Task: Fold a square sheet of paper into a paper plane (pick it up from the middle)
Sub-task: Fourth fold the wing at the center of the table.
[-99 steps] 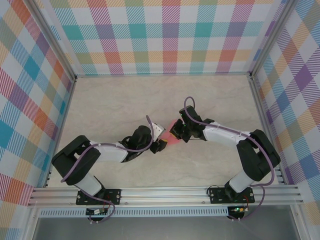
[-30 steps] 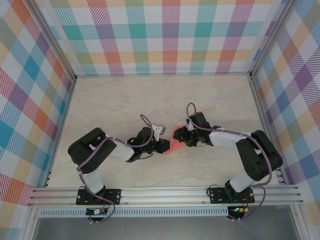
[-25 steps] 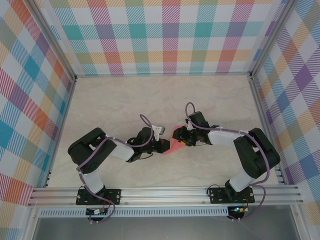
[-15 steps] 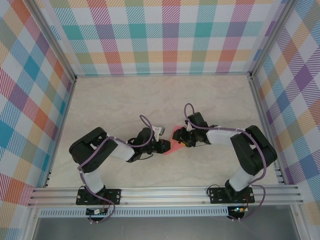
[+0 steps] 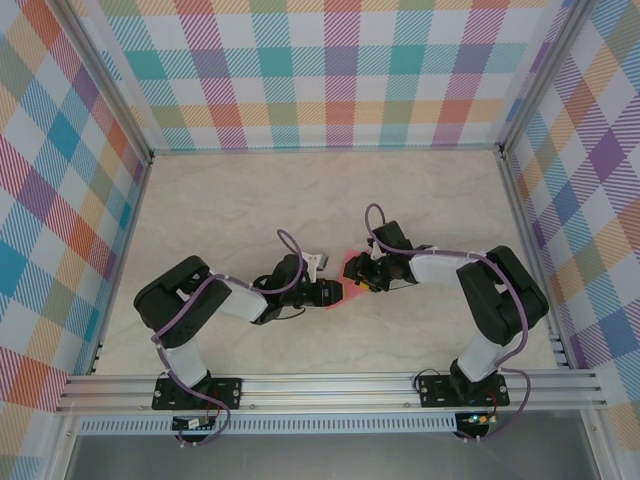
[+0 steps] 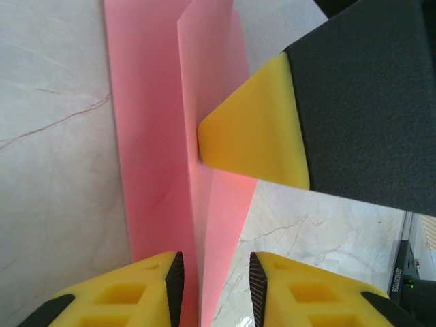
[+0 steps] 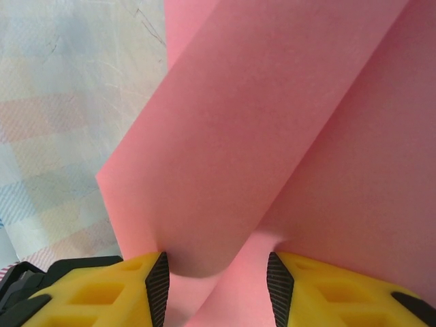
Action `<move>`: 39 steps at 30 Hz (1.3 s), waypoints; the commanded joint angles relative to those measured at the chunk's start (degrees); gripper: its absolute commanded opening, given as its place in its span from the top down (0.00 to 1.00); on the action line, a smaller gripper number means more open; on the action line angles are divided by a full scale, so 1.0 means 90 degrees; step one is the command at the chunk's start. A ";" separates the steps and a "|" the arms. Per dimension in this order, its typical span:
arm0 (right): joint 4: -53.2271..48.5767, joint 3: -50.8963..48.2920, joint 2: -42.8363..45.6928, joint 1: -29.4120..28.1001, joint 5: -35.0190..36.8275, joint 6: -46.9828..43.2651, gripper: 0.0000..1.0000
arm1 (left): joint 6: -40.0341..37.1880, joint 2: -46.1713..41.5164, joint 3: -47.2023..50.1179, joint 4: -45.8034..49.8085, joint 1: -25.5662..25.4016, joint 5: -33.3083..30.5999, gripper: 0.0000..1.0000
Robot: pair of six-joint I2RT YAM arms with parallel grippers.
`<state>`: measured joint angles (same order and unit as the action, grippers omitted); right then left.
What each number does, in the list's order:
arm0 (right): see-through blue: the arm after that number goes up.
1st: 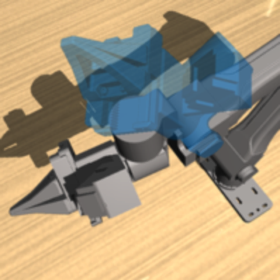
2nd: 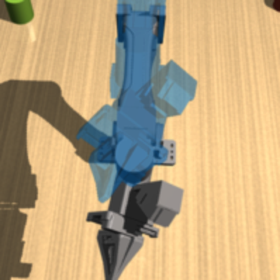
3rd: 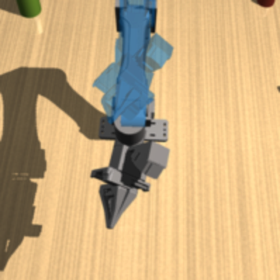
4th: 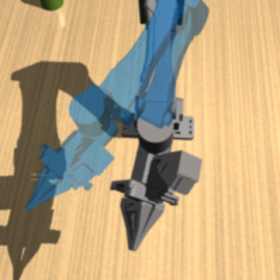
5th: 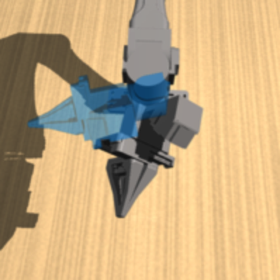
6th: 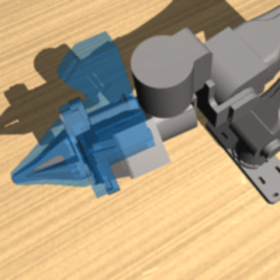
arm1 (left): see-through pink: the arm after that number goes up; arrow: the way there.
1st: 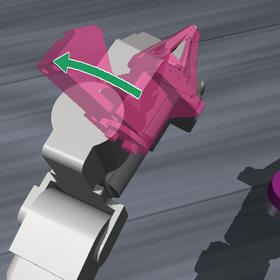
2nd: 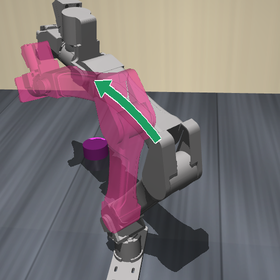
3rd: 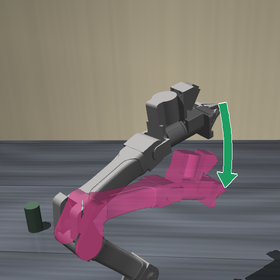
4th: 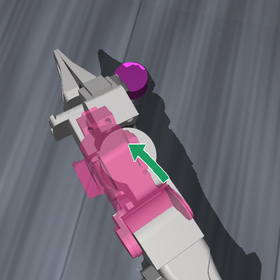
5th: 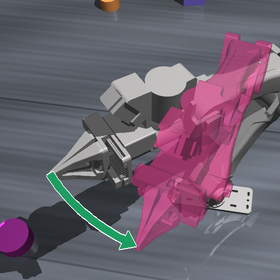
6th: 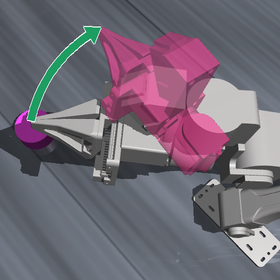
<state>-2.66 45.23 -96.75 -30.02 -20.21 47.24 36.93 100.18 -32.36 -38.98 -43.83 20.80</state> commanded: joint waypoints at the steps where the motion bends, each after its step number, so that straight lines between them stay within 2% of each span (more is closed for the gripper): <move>1: -0.0555 0.0102 -0.0214 0.0025 0.0214 -0.0224 0.55 | 0.0073 -0.0544 0.0224 0.0698 0.0137 -0.0186 0.63; 6: -0.1004 0.0278 -0.0354 0.0025 0.0307 -0.0382 0.54 | 0.0186 -0.1342 0.0324 0.1518 0.0231 -0.0708 0.55; 10: -0.1484 0.0503 -0.0521 0.0013 0.0461 -0.0525 0.54 | 0.0420 -0.1750 0.0315 0.1811 0.0265 -0.1121 0.53; 17: -0.2084 0.0854 -0.0874 0.0011 0.0695 -0.0519 0.56 | 0.0483 -0.1657 0.0092 0.1385 0.0315 -0.0734 0.66; 26: -0.2920 0.1260 -0.1366 0.0006 0.0843 -0.0559 0.60 | 0.0646 -0.1089 -0.0299 0.1043 0.0387 -0.0152 0.68; 32: -0.3324 0.1465 -0.1600 0.0005 0.1004 -0.0691 0.62 | 0.0777 -0.0547 -0.0566 0.0850 0.0446 0.0012 0.73; 39: -0.3561 0.1705 -0.1869 0.0005 0.1023 -0.0810 0.59 | 0.0777 -0.0196 -0.0717 0.0910 0.0493 0.0053 0.81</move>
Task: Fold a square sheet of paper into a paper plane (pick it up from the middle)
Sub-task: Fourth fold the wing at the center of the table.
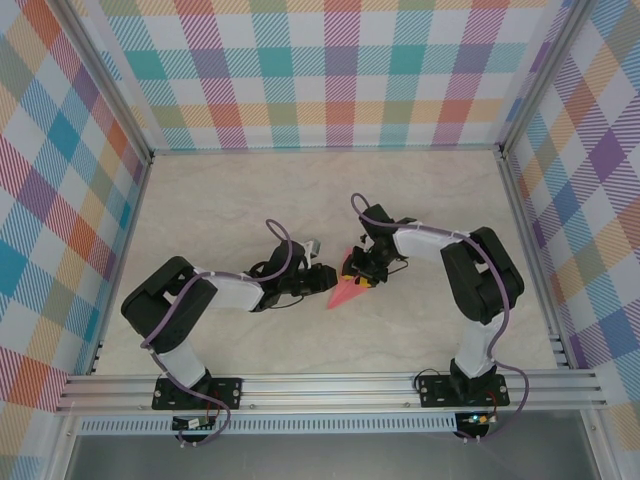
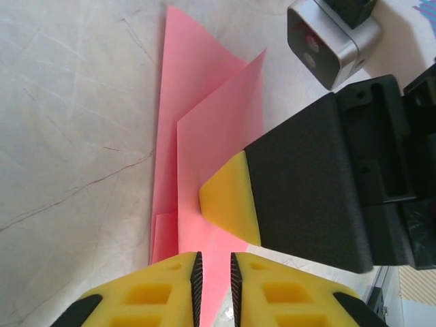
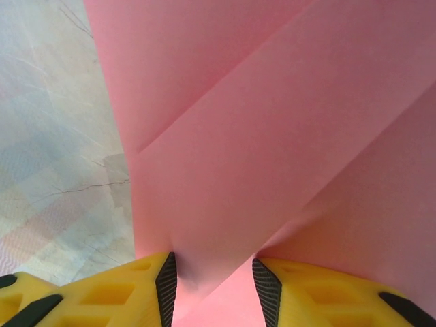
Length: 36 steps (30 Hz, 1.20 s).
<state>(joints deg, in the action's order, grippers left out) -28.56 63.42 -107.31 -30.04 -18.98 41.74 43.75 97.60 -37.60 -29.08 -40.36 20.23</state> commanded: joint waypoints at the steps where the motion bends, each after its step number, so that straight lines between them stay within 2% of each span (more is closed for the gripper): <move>1: -0.0720 -0.0281 -0.0731 0.0008 0.0888 -0.0215 0.59 | -0.0001 0.0100 -0.0130 -0.0178 0.0112 0.0123 0.83; 18: -0.0909 0.0021 -0.1181 -0.0031 0.0879 -0.0378 0.57 | -0.0173 0.0549 -0.0439 -0.0061 0.0127 0.0754 0.93; 36: -0.0958 0.0131 -0.1368 -0.0060 0.0918 -0.0297 0.54 | -0.0242 0.0793 -0.0453 0.0301 0.0113 0.0763 0.97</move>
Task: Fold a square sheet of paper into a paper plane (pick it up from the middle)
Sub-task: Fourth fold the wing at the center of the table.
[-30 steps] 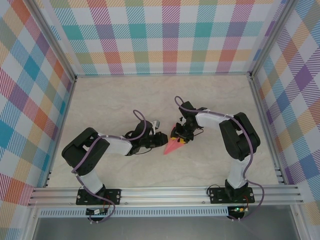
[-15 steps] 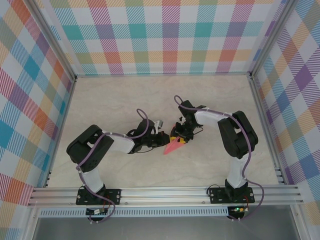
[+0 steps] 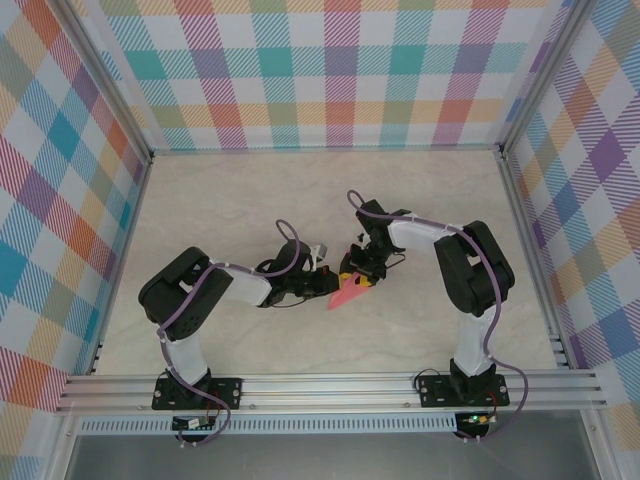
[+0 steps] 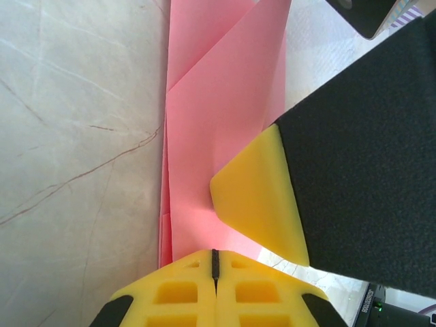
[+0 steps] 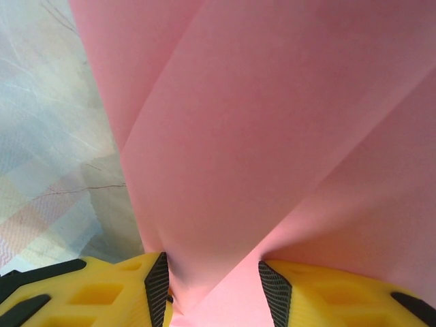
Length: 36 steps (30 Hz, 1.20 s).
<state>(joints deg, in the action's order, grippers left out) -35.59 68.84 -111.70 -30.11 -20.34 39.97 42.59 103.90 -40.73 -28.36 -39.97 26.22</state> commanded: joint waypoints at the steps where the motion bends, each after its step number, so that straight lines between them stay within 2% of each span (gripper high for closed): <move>1: -0.0178 -0.0471 -0.0889 -0.0062 0.1068 -0.0100 0.54 | -0.0121 0.0099 -0.0116 0.0238 0.0069 0.0085 0.97; 14: -0.0159 -0.0501 -0.0738 -0.0063 0.1101 0.0116 0.57 | -0.0098 0.0272 -0.0228 0.0510 0.0070 -0.0076 0.98; 19: -0.0279 -0.0442 -0.0863 -0.0063 0.1233 0.0195 0.63 | -0.0112 0.0214 -0.0211 0.0553 0.0082 -0.0120 0.98; 25: -0.0387 -0.0354 -0.1024 -0.0063 0.1361 0.0227 0.65 | -0.0123 0.0180 -0.0174 0.0575 0.0068 -0.0123 0.98; 36: -0.0413 -0.0227 -0.1250 -0.0063 0.1333 0.0178 0.63 | 0.0067 -0.0554 0.0073 0.0295 0.0182 -0.0441 0.97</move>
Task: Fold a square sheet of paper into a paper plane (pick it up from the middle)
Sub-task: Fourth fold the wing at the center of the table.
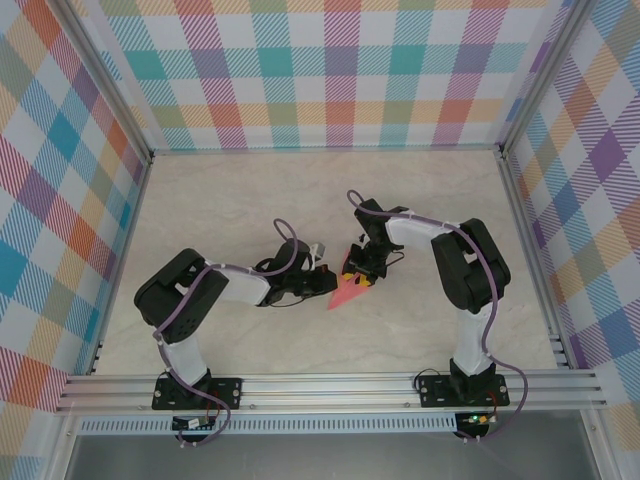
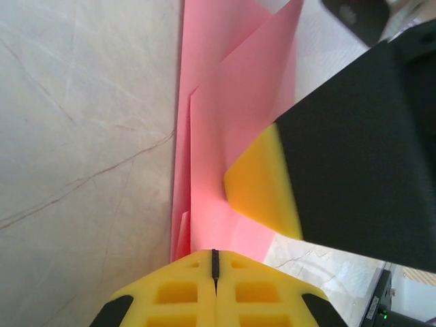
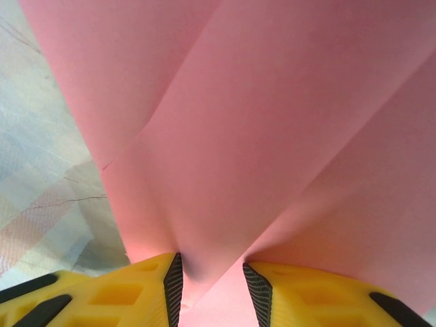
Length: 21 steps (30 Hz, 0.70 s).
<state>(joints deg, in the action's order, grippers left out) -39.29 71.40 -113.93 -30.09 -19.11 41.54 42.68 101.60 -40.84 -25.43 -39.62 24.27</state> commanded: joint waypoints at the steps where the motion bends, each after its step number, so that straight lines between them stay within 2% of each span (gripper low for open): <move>1: 0.0000 -0.0502 -0.1020 -0.0066 0.1196 0.0002 0.63 | 0.0081 -0.0294 0.0095 -0.0064 0.0149 -0.0226 0.97; 7: -0.0010 -0.0491 -0.1062 -0.0072 0.1196 -0.0013 0.62 | 0.0218 -0.0125 0.0076 -0.0284 0.0163 -0.0156 0.97; 12: -0.0022 -0.0480 -0.1103 -0.0067 0.1206 -0.0013 0.61 | 0.0258 0.0024 0.0019 -0.0574 0.0166 0.0200 0.96; 21: -0.0009 -0.0491 -0.1139 -0.0075 0.1215 0.0006 0.62 | 0.0242 0.0449 -0.0223 -0.0458 0.0163 0.0542 0.96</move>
<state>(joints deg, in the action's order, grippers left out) -40.03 72.12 -114.50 -30.09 -19.40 41.54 44.36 104.12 -41.28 -29.02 -38.79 26.83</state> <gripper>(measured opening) 0.381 0.045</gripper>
